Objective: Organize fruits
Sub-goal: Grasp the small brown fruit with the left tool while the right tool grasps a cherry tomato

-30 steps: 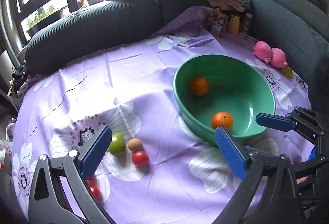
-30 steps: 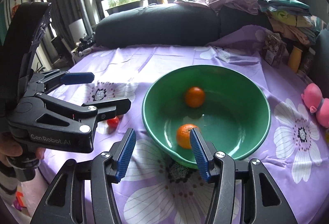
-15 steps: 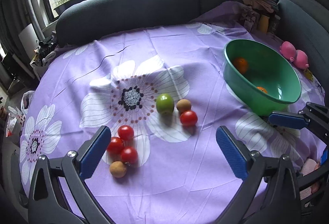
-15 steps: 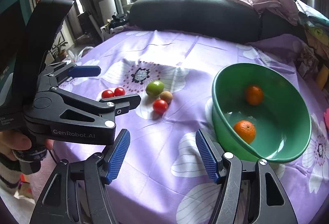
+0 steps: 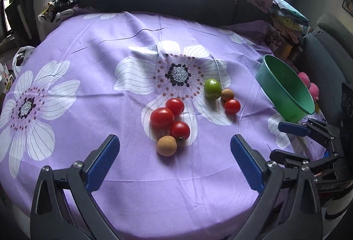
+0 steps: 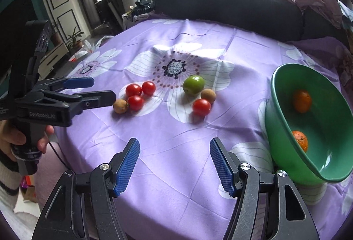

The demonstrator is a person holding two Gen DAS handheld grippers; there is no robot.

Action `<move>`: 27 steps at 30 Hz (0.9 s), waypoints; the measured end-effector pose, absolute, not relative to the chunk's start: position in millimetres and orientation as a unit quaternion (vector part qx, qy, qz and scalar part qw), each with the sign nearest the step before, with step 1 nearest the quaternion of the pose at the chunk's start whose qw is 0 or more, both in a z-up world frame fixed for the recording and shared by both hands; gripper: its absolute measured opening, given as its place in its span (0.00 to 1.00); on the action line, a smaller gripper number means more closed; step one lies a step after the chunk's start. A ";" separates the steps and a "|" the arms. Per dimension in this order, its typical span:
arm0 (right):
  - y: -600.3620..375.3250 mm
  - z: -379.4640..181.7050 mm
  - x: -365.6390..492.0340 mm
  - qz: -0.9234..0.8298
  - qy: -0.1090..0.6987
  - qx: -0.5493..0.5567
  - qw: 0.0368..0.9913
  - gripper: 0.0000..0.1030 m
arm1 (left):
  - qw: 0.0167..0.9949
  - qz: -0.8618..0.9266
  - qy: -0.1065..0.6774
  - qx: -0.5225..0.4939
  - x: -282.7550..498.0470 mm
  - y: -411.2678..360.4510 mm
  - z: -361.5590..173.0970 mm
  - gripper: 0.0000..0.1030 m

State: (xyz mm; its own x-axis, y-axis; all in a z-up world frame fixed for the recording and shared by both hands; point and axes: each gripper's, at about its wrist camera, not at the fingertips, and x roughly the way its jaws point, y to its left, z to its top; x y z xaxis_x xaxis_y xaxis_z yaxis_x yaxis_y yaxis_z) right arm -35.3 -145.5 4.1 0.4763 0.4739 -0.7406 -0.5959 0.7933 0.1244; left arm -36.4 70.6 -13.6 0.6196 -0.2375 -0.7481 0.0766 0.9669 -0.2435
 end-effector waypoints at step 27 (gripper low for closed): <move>-57.5 -36.9 44.1 0.396 0.512 0.064 0.760 0.47 | 0.863 -0.145 0.480 -0.059 -15.1 69.5 -52.2 0.42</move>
State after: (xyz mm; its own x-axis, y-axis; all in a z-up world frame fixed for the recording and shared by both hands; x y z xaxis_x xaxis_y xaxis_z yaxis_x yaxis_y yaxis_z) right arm 44.1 -57.5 -36.9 0.1619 0.6664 -0.7278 -0.5353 0.6790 0.5025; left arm -15.1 69.5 -52.2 0.4978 -0.3069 -0.8112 0.1934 0.9510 -0.2410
